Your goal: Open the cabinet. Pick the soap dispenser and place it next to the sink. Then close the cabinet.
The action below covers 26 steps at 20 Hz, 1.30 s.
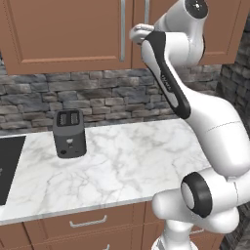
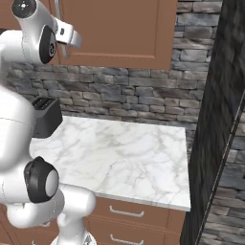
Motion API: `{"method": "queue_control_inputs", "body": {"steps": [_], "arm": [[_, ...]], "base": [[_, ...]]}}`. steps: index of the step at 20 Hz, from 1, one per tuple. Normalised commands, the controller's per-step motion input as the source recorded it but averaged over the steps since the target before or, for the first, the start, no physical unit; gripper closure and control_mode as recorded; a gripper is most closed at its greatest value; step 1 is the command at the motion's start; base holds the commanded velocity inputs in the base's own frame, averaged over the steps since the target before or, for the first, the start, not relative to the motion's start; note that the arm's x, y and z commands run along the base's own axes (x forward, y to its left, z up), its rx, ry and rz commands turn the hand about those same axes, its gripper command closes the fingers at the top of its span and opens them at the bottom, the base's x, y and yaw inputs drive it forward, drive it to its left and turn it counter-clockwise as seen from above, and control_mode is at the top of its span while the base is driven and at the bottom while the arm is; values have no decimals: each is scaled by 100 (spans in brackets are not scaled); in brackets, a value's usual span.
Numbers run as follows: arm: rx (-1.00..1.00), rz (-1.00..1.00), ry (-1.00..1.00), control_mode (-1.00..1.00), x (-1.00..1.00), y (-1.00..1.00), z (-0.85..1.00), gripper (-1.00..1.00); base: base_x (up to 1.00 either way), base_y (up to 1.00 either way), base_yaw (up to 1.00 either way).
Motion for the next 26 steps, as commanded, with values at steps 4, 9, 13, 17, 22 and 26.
{"method": "queue_control_inputs", "body": {"steps": [4,9,13,17,22,26], "arm": [[0,1,0,-100,35,2,0,-100],[0,0,0,-100,42,0,0,-100],[0,0,0,-100,23,1,0,-100],[0,0,-4,-100,16,5,-1,-100],[0,0,-4,-100,2,5,-2,-100],[0,0,0,-100,0,0,0,100]], "base": [[0,0,0],[0,0,0],[0,0,0],[0,0,0],[0,0,0],[0,0,0]]}}
